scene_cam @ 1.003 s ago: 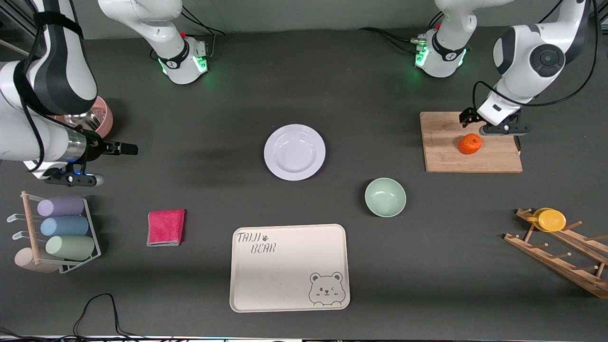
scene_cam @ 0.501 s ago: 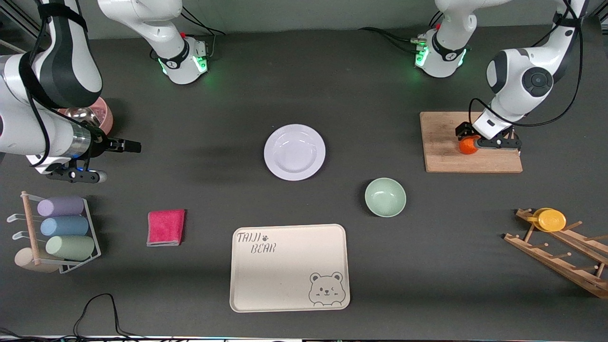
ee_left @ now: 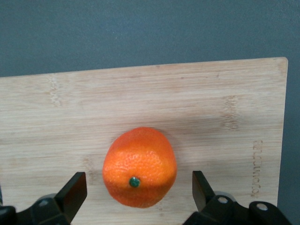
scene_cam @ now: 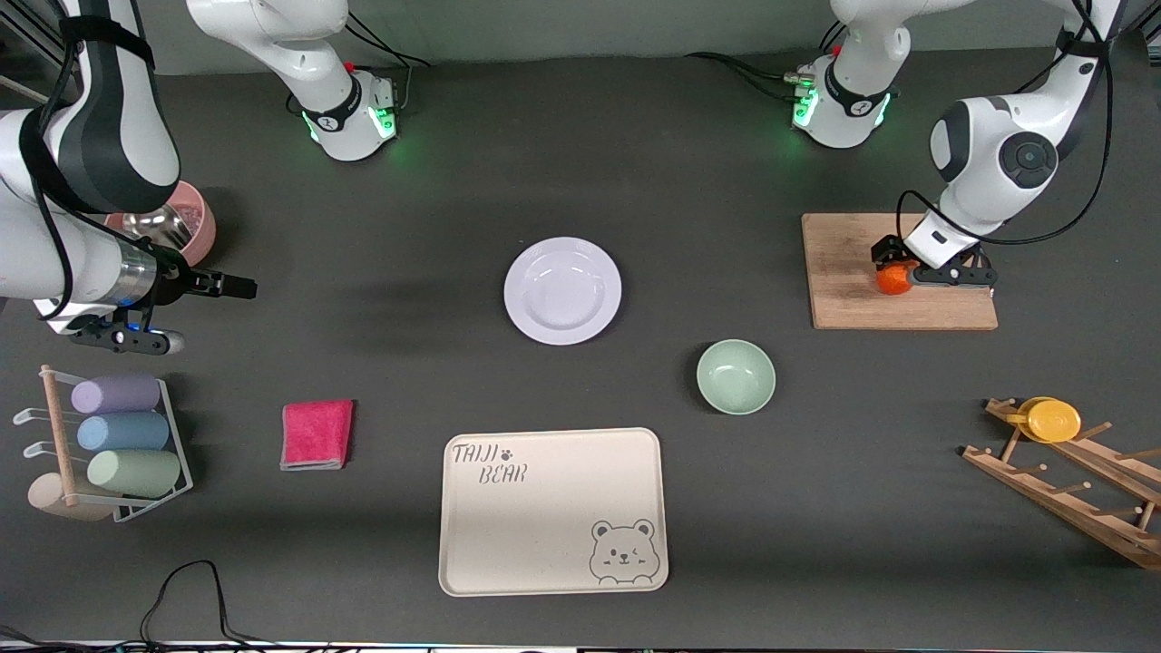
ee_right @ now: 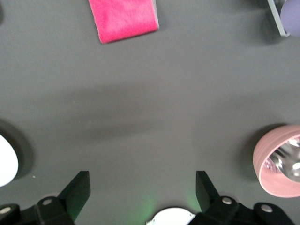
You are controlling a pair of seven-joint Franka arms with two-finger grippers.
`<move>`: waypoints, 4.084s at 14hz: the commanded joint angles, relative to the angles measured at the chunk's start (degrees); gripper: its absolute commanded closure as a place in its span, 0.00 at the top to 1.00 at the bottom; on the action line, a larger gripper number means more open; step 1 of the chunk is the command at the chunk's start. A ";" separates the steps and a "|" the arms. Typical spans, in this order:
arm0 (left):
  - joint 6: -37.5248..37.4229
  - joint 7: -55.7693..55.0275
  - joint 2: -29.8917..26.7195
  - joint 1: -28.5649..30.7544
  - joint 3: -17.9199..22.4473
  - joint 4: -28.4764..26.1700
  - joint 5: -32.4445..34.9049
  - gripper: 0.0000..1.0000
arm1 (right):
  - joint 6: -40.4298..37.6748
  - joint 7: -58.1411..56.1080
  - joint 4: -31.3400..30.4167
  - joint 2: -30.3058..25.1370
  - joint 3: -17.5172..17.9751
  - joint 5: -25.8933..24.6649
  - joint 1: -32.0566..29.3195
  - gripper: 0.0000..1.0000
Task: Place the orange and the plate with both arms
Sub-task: 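Close the left gripper on the orange and lift it, then carry the orange with the left gripper onto the white plate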
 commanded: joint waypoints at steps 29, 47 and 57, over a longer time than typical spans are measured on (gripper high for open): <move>-56.28 1.47 -1.01 1.98 -0.52 42.56 -0.64 0.00 | 3.00 2.34 -0.16 1.32 -0.24 3.56 0.76 1.00; -60.86 -61.17 21.49 -42.46 -1.14 78.12 -12.68 0.00 | 5.02 0.23 -1.31 4.22 -0.07 20.53 1.90 1.00; -39.29 -79.04 38.73 -60.33 -1.05 78.04 -1.87 0.00 | 7.39 -1.09 -0.78 4.66 0.19 21.32 1.90 1.00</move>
